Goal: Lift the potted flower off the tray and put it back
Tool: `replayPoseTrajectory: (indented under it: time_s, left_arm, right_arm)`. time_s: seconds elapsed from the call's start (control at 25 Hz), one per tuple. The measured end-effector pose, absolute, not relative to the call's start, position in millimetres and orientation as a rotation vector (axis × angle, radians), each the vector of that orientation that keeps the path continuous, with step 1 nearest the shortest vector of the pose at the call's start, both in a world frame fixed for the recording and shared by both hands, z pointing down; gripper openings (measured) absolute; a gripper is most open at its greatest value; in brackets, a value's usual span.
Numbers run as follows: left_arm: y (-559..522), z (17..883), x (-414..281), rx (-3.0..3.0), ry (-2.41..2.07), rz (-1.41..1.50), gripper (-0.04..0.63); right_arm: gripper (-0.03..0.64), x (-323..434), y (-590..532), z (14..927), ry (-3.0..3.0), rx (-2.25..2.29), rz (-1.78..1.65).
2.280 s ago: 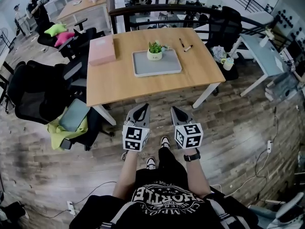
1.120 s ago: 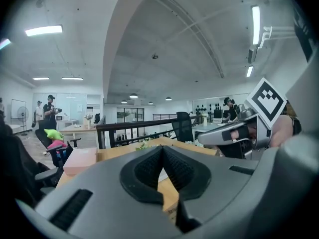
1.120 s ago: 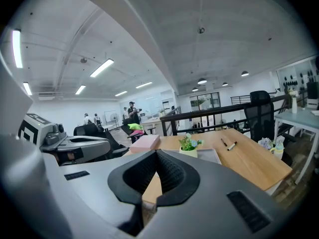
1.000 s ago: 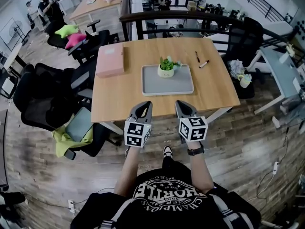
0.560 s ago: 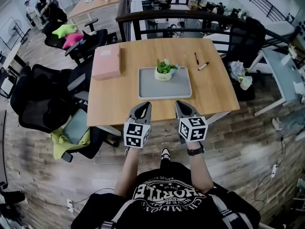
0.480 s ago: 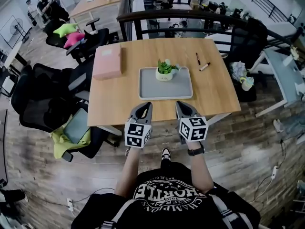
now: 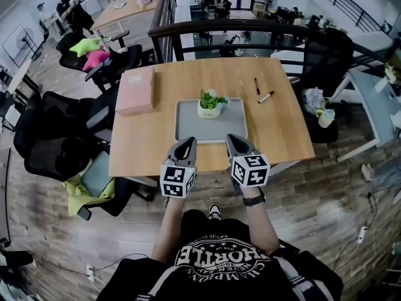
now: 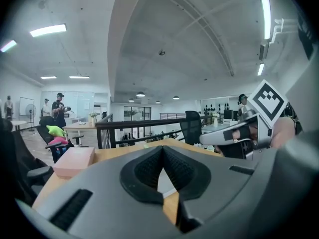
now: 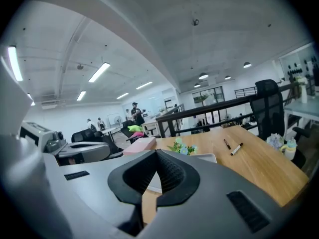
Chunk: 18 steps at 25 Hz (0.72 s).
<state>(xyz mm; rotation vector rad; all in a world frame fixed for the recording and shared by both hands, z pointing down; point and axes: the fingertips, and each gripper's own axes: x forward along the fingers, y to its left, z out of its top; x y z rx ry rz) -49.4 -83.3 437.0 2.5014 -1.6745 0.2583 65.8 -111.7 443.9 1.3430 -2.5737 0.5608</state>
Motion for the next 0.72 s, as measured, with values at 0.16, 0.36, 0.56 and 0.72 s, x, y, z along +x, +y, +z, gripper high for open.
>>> replayPoseTrajectory:
  time_s: [0.16, 0.36, 0.56, 0.72]
  left_arm:
    - [-89.4, 458.9, -36.0, 2.452, -1.629, 0.298, 0.015]
    - [-100.4, 461.8, -30.9, 2.446, -1.639, 0.304, 0.015]
    - [-107.8, 477.1, -27.0, 2.439, -1.602, 0.334, 0.015]
    - [-128.4, 474.2, -28.4, 2.466, -1.602, 0.314, 0.015]
  right_arm:
    - [0.020, 62.8, -119.9, 447.0, -2.594, 1.345, 0.699]
    - [0.020, 59.9, -126.2, 455.6, -2.626, 1.299, 0.707]
    - [0.019, 75.2, -138.4, 479.3, -2.553, 1.343, 0.782]
    - [0.020, 81.7, -159.7, 474.2, -2.560, 1.391, 0.754]
